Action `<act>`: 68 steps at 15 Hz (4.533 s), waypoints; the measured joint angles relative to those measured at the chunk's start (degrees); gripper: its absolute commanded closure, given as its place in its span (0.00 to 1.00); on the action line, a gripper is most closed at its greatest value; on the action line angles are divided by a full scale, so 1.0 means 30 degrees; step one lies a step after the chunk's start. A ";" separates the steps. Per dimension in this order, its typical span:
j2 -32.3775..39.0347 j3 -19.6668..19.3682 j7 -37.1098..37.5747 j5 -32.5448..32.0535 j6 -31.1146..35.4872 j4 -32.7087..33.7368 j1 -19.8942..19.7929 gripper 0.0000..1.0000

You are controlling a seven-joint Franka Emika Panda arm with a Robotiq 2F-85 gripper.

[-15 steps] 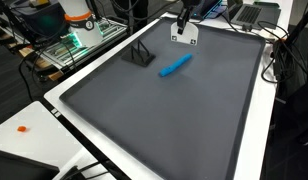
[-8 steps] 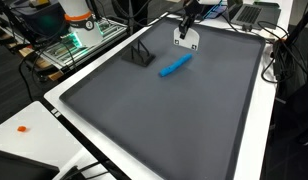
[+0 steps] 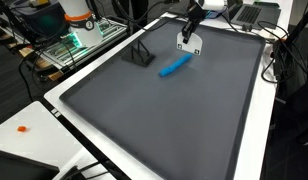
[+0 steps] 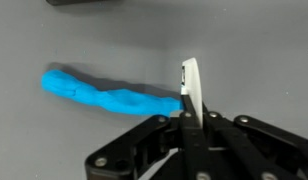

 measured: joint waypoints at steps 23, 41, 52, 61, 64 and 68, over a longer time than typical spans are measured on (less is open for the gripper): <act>0.2008 -0.0733 0.0557 -0.0887 0.0354 0.1368 0.0685 0.99; 0.2309 -0.0479 -0.0717 0.0968 -0.0724 0.1798 0.0298 0.99; 0.1191 -0.0476 -0.0888 0.0942 -0.0738 0.1608 0.0308 0.99; 0.0428 -0.1091 -0.0917 0.0134 -0.0815 0.1352 -0.0091 0.99; 0.0491 -0.1115 -0.0957 0.0115 -0.0817 0.1081 -0.0219 0.99; 0.0715 -0.1119 -0.0986 0.0113 -0.0819 0.0930 -0.0251 0.99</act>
